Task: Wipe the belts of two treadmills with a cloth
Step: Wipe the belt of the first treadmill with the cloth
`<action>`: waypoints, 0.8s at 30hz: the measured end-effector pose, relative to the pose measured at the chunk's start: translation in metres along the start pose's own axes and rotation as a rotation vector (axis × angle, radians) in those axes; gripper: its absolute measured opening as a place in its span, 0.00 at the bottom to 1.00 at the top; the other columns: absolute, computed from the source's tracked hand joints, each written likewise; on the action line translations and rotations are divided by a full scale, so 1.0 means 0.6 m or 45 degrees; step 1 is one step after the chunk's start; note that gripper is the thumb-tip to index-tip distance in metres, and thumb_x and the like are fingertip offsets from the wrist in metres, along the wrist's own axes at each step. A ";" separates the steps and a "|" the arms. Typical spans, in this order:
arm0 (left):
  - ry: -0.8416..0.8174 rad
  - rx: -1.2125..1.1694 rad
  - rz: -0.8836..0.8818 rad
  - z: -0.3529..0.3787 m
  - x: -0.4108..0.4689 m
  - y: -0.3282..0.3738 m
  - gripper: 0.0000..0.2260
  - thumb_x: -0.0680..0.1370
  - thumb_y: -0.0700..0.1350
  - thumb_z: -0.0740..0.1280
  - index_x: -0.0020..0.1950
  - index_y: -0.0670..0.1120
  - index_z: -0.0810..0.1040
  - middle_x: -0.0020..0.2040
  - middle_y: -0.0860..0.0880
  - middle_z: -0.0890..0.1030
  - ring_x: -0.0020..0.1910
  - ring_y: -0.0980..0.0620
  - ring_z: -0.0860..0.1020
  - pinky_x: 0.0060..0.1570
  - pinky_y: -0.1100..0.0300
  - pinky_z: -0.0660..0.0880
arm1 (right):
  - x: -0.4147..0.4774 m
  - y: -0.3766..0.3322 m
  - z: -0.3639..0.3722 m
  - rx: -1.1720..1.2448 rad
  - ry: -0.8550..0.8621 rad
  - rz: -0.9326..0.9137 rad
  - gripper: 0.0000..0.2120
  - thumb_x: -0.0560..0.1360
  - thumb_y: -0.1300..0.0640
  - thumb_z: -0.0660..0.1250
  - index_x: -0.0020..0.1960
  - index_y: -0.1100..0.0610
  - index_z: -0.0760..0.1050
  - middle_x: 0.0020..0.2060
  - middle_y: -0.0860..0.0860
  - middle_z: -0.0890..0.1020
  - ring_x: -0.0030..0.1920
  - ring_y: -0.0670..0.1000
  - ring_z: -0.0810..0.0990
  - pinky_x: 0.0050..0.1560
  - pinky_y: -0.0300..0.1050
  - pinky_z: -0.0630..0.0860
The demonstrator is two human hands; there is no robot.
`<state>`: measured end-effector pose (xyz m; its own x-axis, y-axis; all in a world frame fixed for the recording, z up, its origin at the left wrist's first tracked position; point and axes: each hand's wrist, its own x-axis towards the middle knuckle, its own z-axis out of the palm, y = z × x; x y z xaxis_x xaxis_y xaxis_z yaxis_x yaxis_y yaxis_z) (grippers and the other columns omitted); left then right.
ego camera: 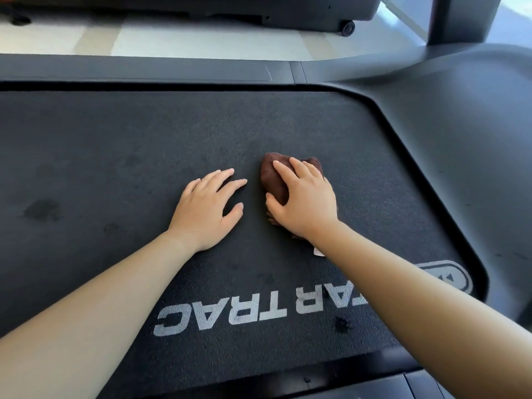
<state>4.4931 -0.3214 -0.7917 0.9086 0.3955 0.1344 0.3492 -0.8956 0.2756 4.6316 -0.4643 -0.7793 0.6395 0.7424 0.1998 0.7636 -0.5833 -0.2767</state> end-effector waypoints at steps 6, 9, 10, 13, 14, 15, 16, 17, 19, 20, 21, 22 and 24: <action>-0.046 -0.001 -0.024 -0.001 -0.032 0.004 0.21 0.79 0.52 0.57 0.73 0.52 0.64 0.75 0.50 0.60 0.75 0.49 0.56 0.71 0.50 0.52 | -0.080 -0.013 -0.023 0.015 -0.043 -0.014 0.30 0.72 0.42 0.64 0.72 0.50 0.67 0.71 0.55 0.69 0.70 0.58 0.66 0.67 0.58 0.65; -0.059 0.018 0.013 -0.004 -0.058 0.005 0.22 0.79 0.51 0.58 0.73 0.51 0.64 0.76 0.49 0.60 0.75 0.48 0.56 0.71 0.50 0.52 | -0.140 -0.021 -0.038 0.021 -0.063 -0.015 0.29 0.73 0.43 0.65 0.72 0.51 0.68 0.71 0.55 0.69 0.71 0.58 0.65 0.68 0.57 0.64; -0.063 0.021 0.021 -0.005 -0.064 0.005 0.22 0.79 0.51 0.58 0.73 0.51 0.63 0.76 0.49 0.60 0.75 0.47 0.56 0.71 0.49 0.52 | -0.159 -0.023 -0.043 0.017 -0.065 -0.018 0.29 0.73 0.43 0.66 0.71 0.51 0.68 0.71 0.56 0.69 0.71 0.58 0.66 0.68 0.57 0.65; -0.074 0.022 0.030 -0.008 -0.071 0.009 0.23 0.79 0.52 0.57 0.74 0.50 0.62 0.76 0.48 0.59 0.75 0.47 0.55 0.71 0.49 0.51 | -0.211 -0.023 -0.056 -0.007 -0.063 -0.050 0.29 0.72 0.44 0.67 0.71 0.51 0.70 0.70 0.56 0.71 0.70 0.59 0.68 0.66 0.57 0.67; -0.081 0.022 0.030 -0.009 -0.072 0.011 0.23 0.79 0.52 0.57 0.74 0.50 0.62 0.76 0.48 0.58 0.75 0.47 0.54 0.71 0.49 0.51 | -0.225 -0.022 -0.058 -0.008 -0.055 -0.061 0.29 0.71 0.44 0.67 0.70 0.51 0.70 0.69 0.56 0.72 0.69 0.60 0.69 0.65 0.57 0.69; -0.090 0.024 0.030 -0.009 -0.074 0.012 0.24 0.79 0.52 0.57 0.74 0.50 0.61 0.76 0.48 0.57 0.75 0.47 0.53 0.72 0.48 0.50 | -0.235 -0.022 -0.060 -0.007 -0.048 -0.069 0.29 0.71 0.45 0.67 0.70 0.52 0.71 0.69 0.56 0.72 0.69 0.60 0.70 0.65 0.58 0.69; -0.101 0.028 0.032 -0.009 -0.077 0.013 0.24 0.79 0.53 0.56 0.75 0.50 0.60 0.77 0.48 0.56 0.75 0.47 0.53 0.72 0.48 0.50 | -0.243 -0.021 -0.061 -0.005 -0.038 -0.076 0.29 0.70 0.45 0.67 0.70 0.52 0.71 0.68 0.56 0.73 0.68 0.60 0.70 0.65 0.58 0.70; -0.113 0.034 0.040 -0.008 -0.081 0.013 0.25 0.79 0.54 0.56 0.75 0.49 0.59 0.77 0.48 0.56 0.76 0.47 0.52 0.72 0.48 0.49 | -0.248 -0.021 -0.060 -0.005 -0.023 -0.082 0.29 0.70 0.45 0.67 0.70 0.52 0.72 0.68 0.56 0.73 0.68 0.60 0.71 0.64 0.58 0.70; -0.130 0.047 0.066 -0.008 -0.093 0.015 0.26 0.78 0.56 0.56 0.75 0.49 0.58 0.77 0.47 0.55 0.76 0.47 0.51 0.72 0.48 0.49 | -0.247 -0.023 -0.058 0.007 0.011 -0.075 0.28 0.70 0.46 0.67 0.68 0.52 0.73 0.67 0.56 0.74 0.67 0.60 0.71 0.64 0.58 0.71; -0.136 0.051 0.080 -0.008 -0.100 0.016 0.27 0.78 0.56 0.55 0.75 0.49 0.58 0.77 0.47 0.54 0.76 0.47 0.50 0.72 0.47 0.48 | -0.241 -0.024 -0.057 0.022 0.019 -0.060 0.28 0.70 0.46 0.67 0.68 0.52 0.74 0.67 0.56 0.74 0.67 0.60 0.71 0.64 0.58 0.70; -0.141 0.054 0.094 -0.009 -0.106 0.017 0.28 0.78 0.57 0.55 0.75 0.48 0.57 0.77 0.46 0.54 0.76 0.46 0.50 0.72 0.47 0.48 | -0.231 -0.027 -0.055 0.036 0.019 -0.039 0.27 0.70 0.45 0.67 0.67 0.52 0.74 0.67 0.56 0.74 0.67 0.60 0.71 0.64 0.59 0.70; -0.148 0.058 0.109 -0.009 -0.112 0.018 0.28 0.78 0.58 0.55 0.76 0.48 0.57 0.77 0.46 0.54 0.76 0.46 0.50 0.72 0.47 0.48 | -0.219 -0.031 -0.052 0.042 0.016 -0.010 0.27 0.70 0.45 0.67 0.67 0.52 0.74 0.67 0.56 0.74 0.68 0.61 0.70 0.65 0.59 0.69; -0.161 0.062 0.141 -0.012 -0.122 0.017 0.29 0.77 0.58 0.54 0.76 0.49 0.56 0.77 0.46 0.53 0.76 0.46 0.49 0.73 0.48 0.48 | -0.191 -0.041 -0.045 0.025 0.019 0.068 0.27 0.71 0.44 0.66 0.68 0.52 0.72 0.68 0.55 0.73 0.69 0.60 0.68 0.67 0.58 0.67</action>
<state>4.4283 -0.3580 -0.7922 0.9625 0.2682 0.0397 0.2535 -0.9422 0.2192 4.5418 -0.5441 -0.7697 0.6804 0.7055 0.1983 0.7268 -0.6152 -0.3055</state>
